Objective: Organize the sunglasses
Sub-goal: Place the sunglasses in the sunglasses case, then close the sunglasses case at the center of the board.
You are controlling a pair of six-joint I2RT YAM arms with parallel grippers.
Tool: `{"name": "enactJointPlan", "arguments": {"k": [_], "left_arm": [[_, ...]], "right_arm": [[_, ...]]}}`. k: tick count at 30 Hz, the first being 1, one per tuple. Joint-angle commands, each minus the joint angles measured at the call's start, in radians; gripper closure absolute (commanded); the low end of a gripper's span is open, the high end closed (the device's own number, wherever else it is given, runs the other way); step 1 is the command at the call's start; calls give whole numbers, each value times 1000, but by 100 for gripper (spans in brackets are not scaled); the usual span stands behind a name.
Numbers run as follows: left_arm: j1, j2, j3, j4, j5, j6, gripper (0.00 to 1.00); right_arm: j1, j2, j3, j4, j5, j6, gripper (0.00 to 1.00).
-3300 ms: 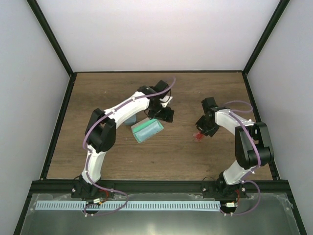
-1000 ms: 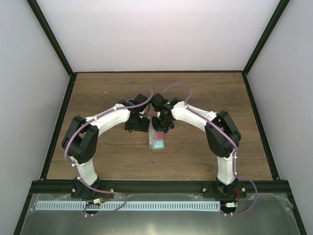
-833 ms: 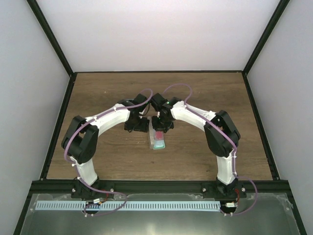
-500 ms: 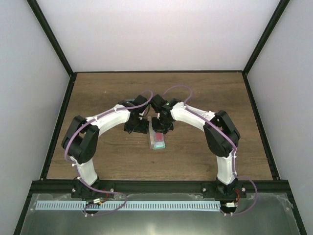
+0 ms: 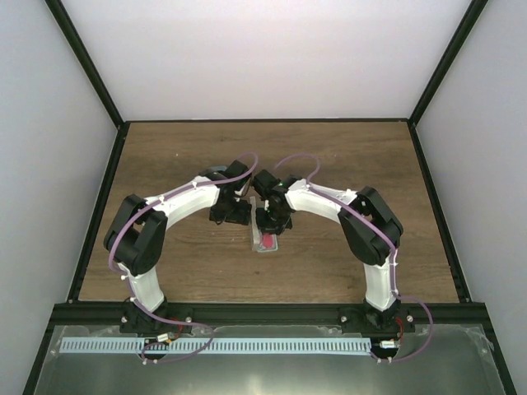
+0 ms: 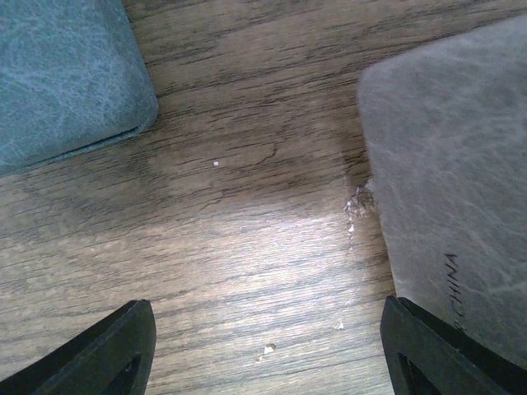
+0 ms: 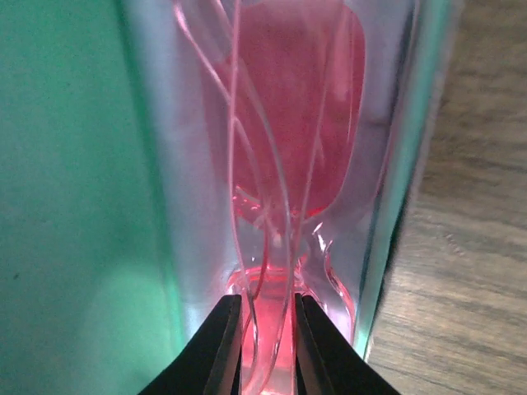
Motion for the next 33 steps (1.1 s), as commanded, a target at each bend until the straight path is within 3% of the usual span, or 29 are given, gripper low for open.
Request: {"name": "enactJointPlan", "arguments": {"k": [1,4,10,20,28,33], "left_arm": [[-8,0,17,23,-1,0,24],[-8,4,21,22,4,0,24],[-8,3,25,17,4,-3,24],[-8,-3,41,4,10,-15,24],[-78,-9,43,-27,-9,-48,23],[-130,15,103,-86,-41,-47,23]], "right_arm": [[20,3,-35,21,-32,10,90],[20,8,-39,31,-31,9,88],[20,-6,-13,7,29,-3,69],[17,-203,-119,-8,89,12,65],[-89,-224,-260,86,119,2,96],[-96,-129,-267,164,58,-46,99]]}}
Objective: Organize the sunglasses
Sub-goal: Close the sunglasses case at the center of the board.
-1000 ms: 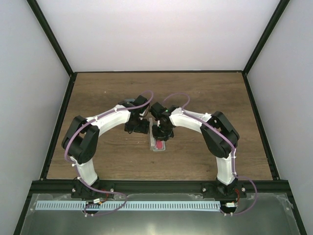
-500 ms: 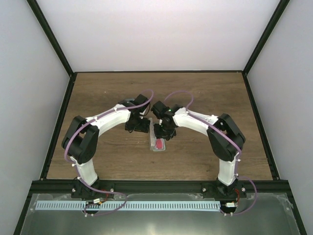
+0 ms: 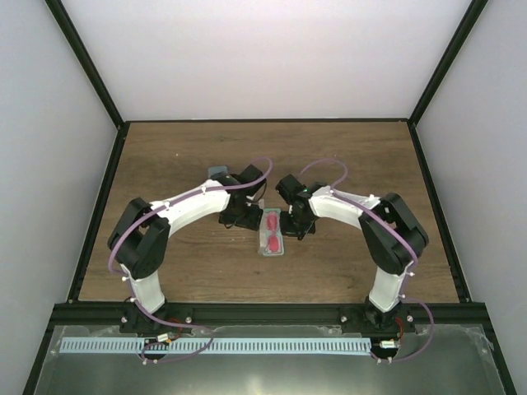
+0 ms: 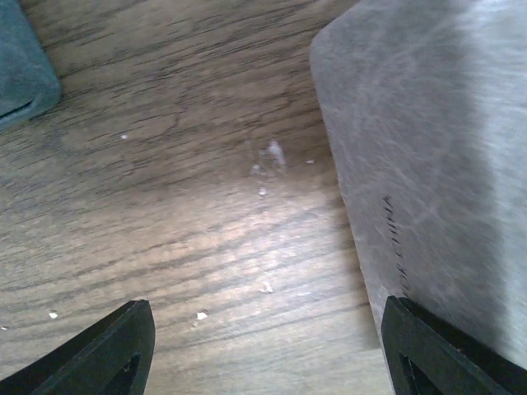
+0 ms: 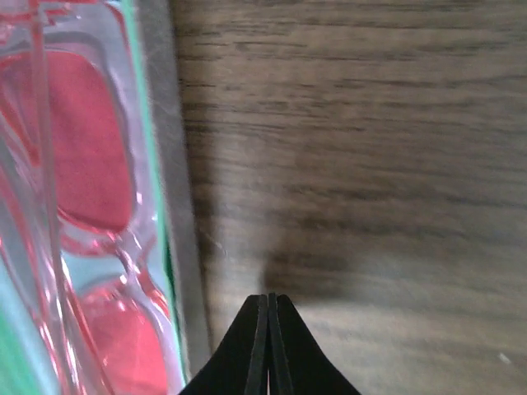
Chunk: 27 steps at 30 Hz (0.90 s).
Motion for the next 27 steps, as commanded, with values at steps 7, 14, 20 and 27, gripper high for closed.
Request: {"name": "enactJointPlan", "arguments": {"k": [7,14,20,27], "left_arm": [[-77,69,130,-70,-13,-8,23],[-119,184,207,-81,6,7,23],[-127,230,265,-99,-7,3,22],[-125,177,304,-71,9,-31,18]], "right_arm": [[2,129,-9,163,-163,-58,99],[-50,85,-119,269,-291,-33,99],[-86,39,-146,245,-271,-47,99],[-181,-126,-174,155,-159,-53,97]]}}
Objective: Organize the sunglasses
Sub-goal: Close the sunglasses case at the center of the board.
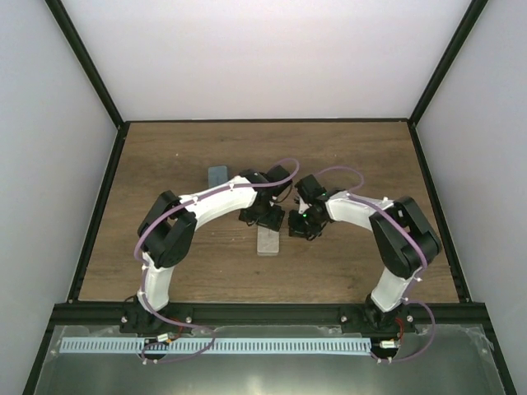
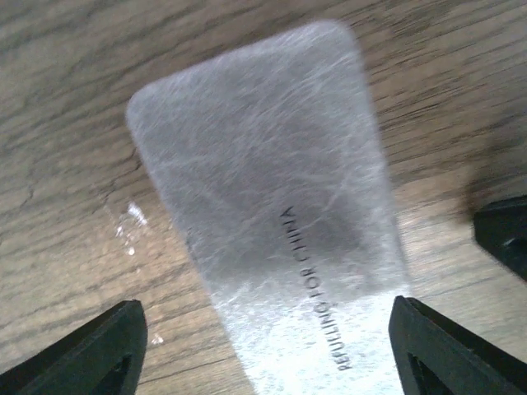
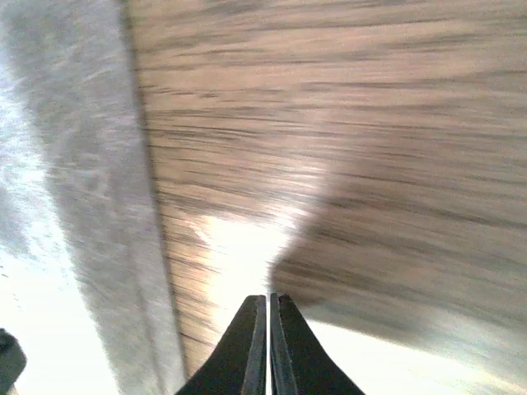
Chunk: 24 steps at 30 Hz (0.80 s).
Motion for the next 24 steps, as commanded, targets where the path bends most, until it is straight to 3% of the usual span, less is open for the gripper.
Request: {"name": "enactJointPlan", "arguments": {"k": [1,5,15,24], "left_arm": [[-8,-29,51,45,45,-17,15],[-9,6,73,65,84,-13,0],[-30,221,194,-65,-37,-42,3],[-22,199,178,-80,-75,-83,7]], "right_arm": [[-83,-140,-30,-88,105,-14,96],[-138,-231,-59,-108,152,-29,86],[-219,-296,-91,-142,156,-91,80],[-227,-283,-89,-137,145,-116,79]]}}
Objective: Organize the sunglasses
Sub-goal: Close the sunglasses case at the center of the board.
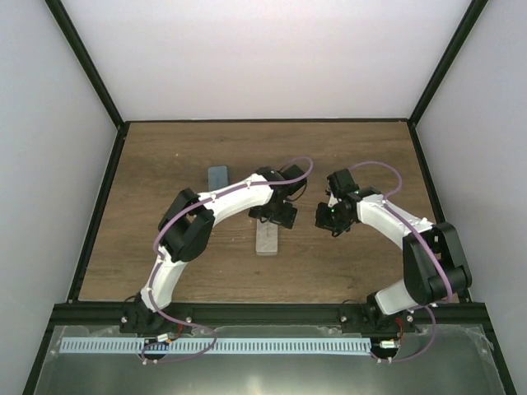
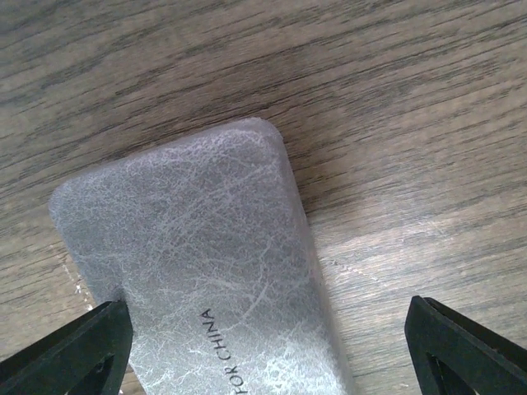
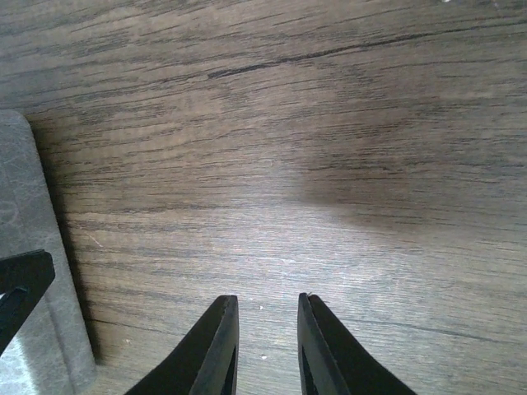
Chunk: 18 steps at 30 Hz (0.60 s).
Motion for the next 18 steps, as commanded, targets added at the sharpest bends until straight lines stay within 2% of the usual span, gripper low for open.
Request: {"name": "enactJointPlan", "arguments": {"k": [1,5,8,11,15,18], "left_arm": [[18,26,-45,-22,-33,-31,7],[14,-60,-61,17,-47,-34,3],[0,-167,-67,104,-114,-40,1],[-8,-285,-117,229,-194,-35,0],[-6,-398,-126,323,-333,-22,0],[14,-517,-236,466,-417,71,0]], "right_arm": [[-10,-10,12,-3,0,-29,79],[-11,-23,24,9,-4,-54,78],[-11,-69,28,56,5,-122,63],[-11,-156,19,144,88,-187,42],[-13,-217,44,211,210,-240,27],[-33,-281,-24,349,271,-310,1]]}}
